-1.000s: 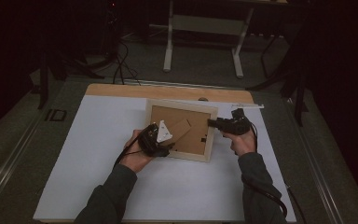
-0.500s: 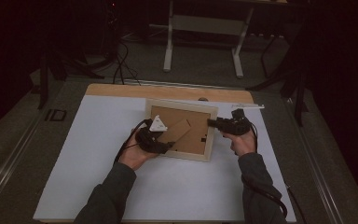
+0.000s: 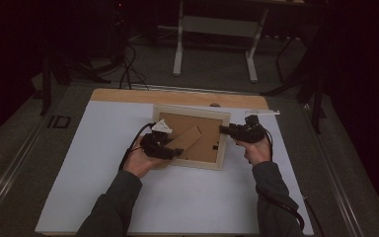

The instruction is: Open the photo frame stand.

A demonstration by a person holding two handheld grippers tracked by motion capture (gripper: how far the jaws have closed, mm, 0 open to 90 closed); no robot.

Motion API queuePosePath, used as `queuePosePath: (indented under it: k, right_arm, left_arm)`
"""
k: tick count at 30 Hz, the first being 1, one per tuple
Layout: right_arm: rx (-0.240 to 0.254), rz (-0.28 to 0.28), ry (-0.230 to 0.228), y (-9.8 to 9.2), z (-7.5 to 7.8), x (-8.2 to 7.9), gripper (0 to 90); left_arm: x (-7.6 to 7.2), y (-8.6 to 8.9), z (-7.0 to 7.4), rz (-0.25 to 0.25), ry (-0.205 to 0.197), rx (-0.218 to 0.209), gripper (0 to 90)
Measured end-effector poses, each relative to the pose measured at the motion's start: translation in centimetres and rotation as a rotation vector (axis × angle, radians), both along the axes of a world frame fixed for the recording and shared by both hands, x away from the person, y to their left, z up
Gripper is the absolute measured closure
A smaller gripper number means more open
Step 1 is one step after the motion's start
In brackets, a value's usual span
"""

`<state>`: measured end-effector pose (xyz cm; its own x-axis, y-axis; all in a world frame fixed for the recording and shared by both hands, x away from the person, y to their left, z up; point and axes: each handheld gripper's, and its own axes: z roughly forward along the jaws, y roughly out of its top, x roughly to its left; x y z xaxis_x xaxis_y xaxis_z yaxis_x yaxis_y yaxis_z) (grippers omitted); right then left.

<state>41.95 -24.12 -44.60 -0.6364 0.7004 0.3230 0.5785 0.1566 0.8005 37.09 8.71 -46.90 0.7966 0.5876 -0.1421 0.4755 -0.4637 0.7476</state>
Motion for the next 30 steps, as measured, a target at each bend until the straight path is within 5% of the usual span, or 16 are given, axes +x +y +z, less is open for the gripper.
queuePosePath:
  k: [5,30]
  right_arm:
    - [0.0,0.002,-0.005,0.0,0.0,0.0,61.0]
    - [0.0,0.002,-0.068,-0.3,1.1,-0.4,62.6]
  left_arm:
    - [-0.2,-0.5,0.1,-0.018,-0.019,0.049,55.0]
    - [0.5,-1.2,0.5,0.013,-0.049,0.104,61.9]
